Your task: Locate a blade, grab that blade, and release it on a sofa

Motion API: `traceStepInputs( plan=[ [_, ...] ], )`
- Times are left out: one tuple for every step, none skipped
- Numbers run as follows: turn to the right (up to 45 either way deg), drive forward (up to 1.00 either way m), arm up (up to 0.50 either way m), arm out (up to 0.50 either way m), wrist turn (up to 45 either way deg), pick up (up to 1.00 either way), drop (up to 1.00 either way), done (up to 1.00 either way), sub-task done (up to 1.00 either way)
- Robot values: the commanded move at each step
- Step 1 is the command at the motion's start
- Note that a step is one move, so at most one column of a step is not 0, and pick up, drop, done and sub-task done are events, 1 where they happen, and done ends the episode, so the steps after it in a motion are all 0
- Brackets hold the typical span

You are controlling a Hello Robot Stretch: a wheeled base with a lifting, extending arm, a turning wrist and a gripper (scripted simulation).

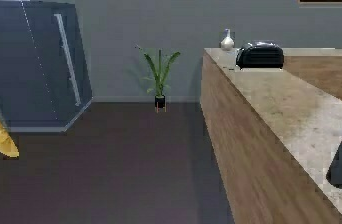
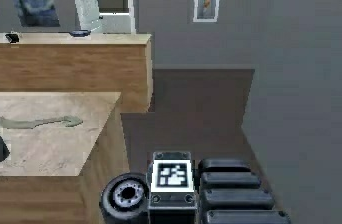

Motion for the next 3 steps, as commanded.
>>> traceStepInputs(
  plan=[
    [0.0, 0.85, 0.00, 0.00, 0.0, 0.00, 0.00, 0.00, 0.00],
    [15.0, 0.00, 0.00, 0.00, 0.0, 0.00, 0.00, 0.00, 0.00],
    [0.0, 0.00, 0.00, 0.40, 0.0, 0.00, 0.00, 0.00, 0.00]
  ],
)
